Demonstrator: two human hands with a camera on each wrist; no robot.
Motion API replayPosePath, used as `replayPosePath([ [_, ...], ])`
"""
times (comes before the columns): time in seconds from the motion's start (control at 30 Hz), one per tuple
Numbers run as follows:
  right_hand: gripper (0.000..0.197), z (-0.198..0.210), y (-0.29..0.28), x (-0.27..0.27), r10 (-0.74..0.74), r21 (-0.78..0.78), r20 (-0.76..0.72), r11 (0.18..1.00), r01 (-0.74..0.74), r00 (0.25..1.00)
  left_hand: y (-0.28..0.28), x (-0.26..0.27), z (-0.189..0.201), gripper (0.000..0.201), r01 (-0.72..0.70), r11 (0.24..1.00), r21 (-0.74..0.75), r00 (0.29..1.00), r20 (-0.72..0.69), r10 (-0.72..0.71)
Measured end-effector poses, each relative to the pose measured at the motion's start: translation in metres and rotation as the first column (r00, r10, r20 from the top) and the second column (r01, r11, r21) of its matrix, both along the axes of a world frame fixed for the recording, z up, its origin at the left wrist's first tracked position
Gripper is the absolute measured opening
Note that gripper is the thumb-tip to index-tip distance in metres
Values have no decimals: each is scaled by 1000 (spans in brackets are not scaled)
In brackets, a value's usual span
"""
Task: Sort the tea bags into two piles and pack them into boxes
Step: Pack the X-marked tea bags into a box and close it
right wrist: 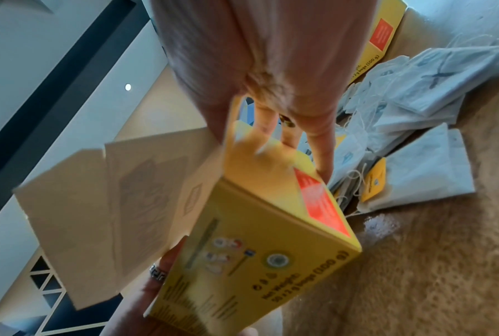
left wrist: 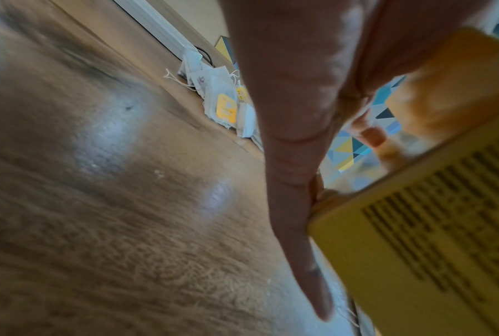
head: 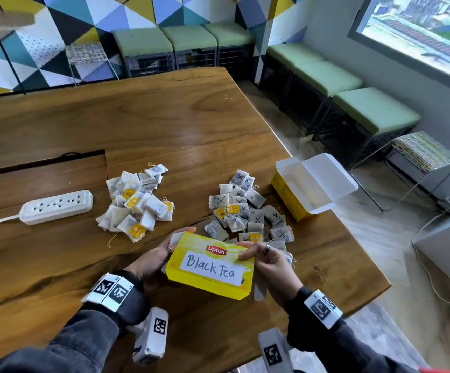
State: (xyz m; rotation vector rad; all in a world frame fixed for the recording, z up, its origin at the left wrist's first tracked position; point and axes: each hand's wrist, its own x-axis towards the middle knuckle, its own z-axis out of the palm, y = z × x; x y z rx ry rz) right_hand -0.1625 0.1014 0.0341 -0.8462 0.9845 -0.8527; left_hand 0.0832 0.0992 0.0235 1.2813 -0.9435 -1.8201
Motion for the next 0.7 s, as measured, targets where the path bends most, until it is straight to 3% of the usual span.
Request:
replayPosePath([
  [0.1, 9, -5, 2, 1, 56, -28, -10, 998, -57, 998, 3, 3, -1, 46, -8, 1000, 21, 1000, -3, 8],
  [0.23, 12, -11, 1, 11, 82, -9, -110, 996, -84, 991, 11, 9, -8, 23, -93, 986, 136, 995, -21, 97],
  [0.37, 33, -12, -7, 30, 58, 143, -199, 989, -29, 978, 5, 19, -13, 60, -116, 993, 33, 982, 155, 110],
  [0.43, 38, -14, -16, 31, 0, 118, -301, 992, 37, 954, -2, 20, -15, 27, -197, 980, -2, 961, 199, 193],
  [0.5, 28, -15, -26, 16, -161, -56, -505, 987, 153, 848, -8, 24, -22, 12, -292, 956, -26, 929, 232, 289],
  [0.57, 24, -19, -37, -15, -296, -193, -738, 954, 232, 607, -12, 28, -27, 8, -374, 926, -50, 891, 258, 374],
  [0.63, 50, -25, -41, -44, -165, -61, -899, 964, 259, 405, -13, 29, -29, 8, -420, 904, -80, 854, 301, 424],
  [0.7, 75, -26, -38, -55, 24, 103, -937, 972, 211, 347, -12, 31, -37, 7, -428, 899, -96, 842, 319, 435],
])
